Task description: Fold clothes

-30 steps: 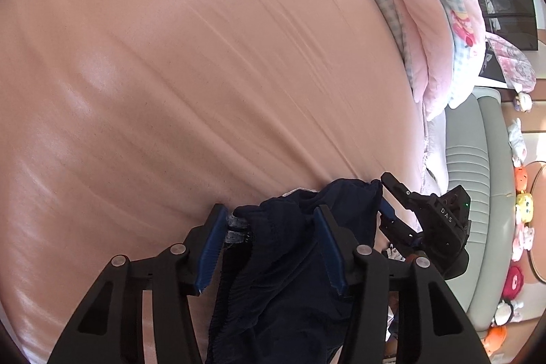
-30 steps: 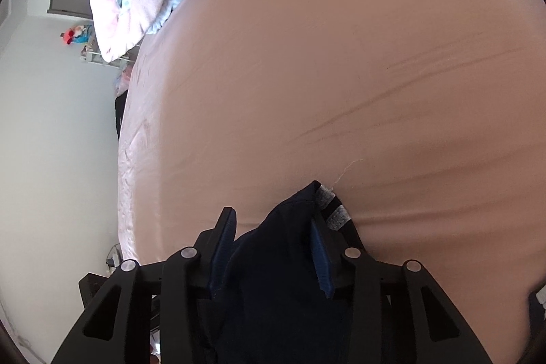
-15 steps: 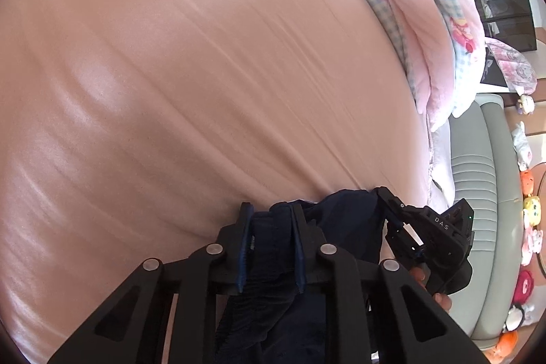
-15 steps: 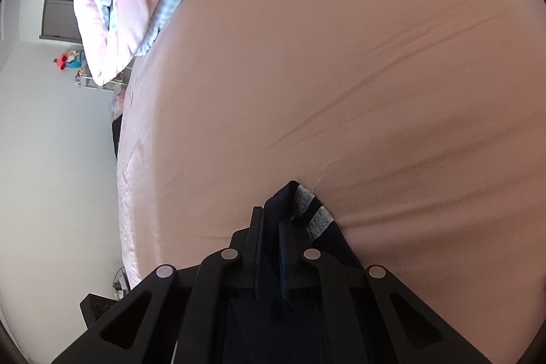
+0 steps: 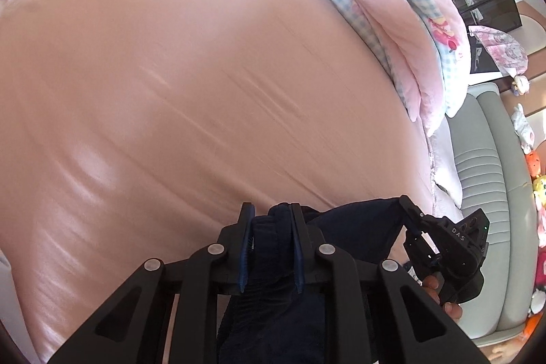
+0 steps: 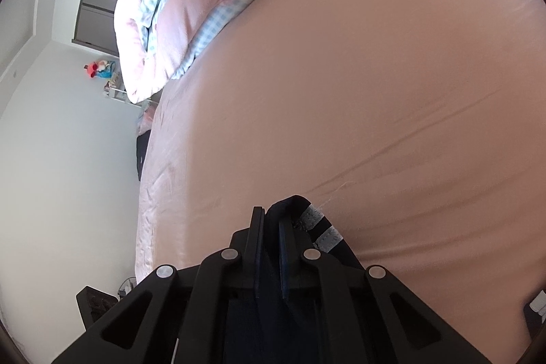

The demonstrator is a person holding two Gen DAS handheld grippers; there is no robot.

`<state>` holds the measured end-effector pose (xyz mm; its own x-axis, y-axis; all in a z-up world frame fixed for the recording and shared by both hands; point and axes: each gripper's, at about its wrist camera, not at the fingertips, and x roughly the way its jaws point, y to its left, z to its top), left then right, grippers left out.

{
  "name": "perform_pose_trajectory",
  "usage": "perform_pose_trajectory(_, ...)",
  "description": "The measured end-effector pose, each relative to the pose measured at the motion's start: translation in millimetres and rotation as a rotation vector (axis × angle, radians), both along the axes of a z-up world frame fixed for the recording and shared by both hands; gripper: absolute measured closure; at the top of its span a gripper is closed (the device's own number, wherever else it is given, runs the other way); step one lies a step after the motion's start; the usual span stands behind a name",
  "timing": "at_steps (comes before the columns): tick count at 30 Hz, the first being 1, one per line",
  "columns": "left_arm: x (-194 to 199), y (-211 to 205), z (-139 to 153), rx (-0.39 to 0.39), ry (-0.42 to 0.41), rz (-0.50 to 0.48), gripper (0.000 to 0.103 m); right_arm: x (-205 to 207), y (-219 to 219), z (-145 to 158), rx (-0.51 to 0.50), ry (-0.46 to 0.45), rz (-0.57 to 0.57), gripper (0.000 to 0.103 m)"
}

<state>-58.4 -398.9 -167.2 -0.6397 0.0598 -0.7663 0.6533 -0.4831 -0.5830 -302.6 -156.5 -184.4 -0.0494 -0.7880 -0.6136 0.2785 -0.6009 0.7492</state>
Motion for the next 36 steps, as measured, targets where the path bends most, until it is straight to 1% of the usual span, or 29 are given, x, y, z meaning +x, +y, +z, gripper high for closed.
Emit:
perform_pose_trajectory(3, -9.0, -0.4, 4.5, -0.033, 0.016, -0.004, 0.086, 0.4, -2.6, 10.8, -0.052, 0.037, -0.021, 0.098)
perform_pose_trajectory(5, -15.7, -2.2, 8.3, -0.060, 0.015, -0.010, 0.086, 2.3, -2.2, 19.7, -0.040, 0.078, -0.026, 0.098)
perform_pose_trajectory(8, -20.8, -1.5, 17.1, -0.139, 0.010, -0.019, 0.086, 5.9, -0.1, 29.6, -0.039, 0.132, -0.040, 0.098)
perform_pose_trajectory(12, -26.8, 0.0, 26.8, -0.221, -0.004, -0.031, 0.086, 6.9, 2.4, 37.0, -0.026, 0.163, -0.040, 0.098)
perform_pose_trajectory(15, -31.4, 1.2, 34.1, -0.283, -0.014, -0.040, 0.086, 7.8, 2.6, 37.6, -0.013, 0.158, -0.019, 0.097)
perform_pose_trajectory(16, -31.3, 0.4, 34.3, -0.283, -0.022, -0.033, 0.086, 8.0, 0.8, 36.8, 0.006, 0.152, -0.015, 0.096)
perform_pose_trajectory(18, -38.3, 1.7, 33.3, -0.272, -0.045, -0.043, 0.085, 5.5, -7.5, 33.4, 0.087, 0.123, -0.003, 0.085)
perform_pose_trajectory(19, -41.0, 2.8, 32.5, -0.264, -0.054, -0.055, 0.077, 3.9, -10.2, 30.9, 0.128, 0.105, 0.004, 0.060)
perform_pose_trajectory(20, -43.8, 4.2, 31.2, -0.257, -0.070, -0.073, 0.068, 3.3, -10.8, 29.1, 0.158, 0.094, 0.013, 0.031)
perform_pose_trajectory(21, -42.7, 7.3, 31.2, -0.257, -0.079, -0.087, 0.042, 4.1, -9.1, 28.6, 0.180, 0.096, 0.014, 0.025)
perform_pose_trajectory(22, -40.8, 11.3, 32.3, -0.265, -0.073, -0.094, 0.021, 5.1, -6.7, 29.8, 0.192, 0.105, 0.006, 0.025)
perform_pose_trajectory(23, -39.0, 15.4, 33.6, -0.274, -0.066, -0.102, 0.018, 5.9, -4.0, 32.2, 0.187, 0.111, -0.001, 0.025)
perform_pose_trajectory(26, -40.3, 27.5, 38.8, -0.296, -0.066, -0.132, 0.018, 7.0, 3.8, 39.8, 0.165, 0.114, -0.004, 0.025)
perform_pose_trajectory(31, -40.1, 46.4, 46.0, -0.341, -0.080, -0.193, 0.018, 13.5, 17.6, 50.5, 0.164, 0.125, -0.016, 0.025)
perform_pose_trajectory(33, -36.6, 52.6, 48.3, -0.347, -0.075, -0.212, 0.018, 19.4, 20.1, 54.9, 0.174, 0.141, -0.003, 0.025)
perform_pose_trajectory(36, -35.2, 64.0, 49.5, -0.342, -0.091, -0.225, 0.018, 29.9, 26.7, 60.8, 0.188, 0.162, 0.010, 0.025)
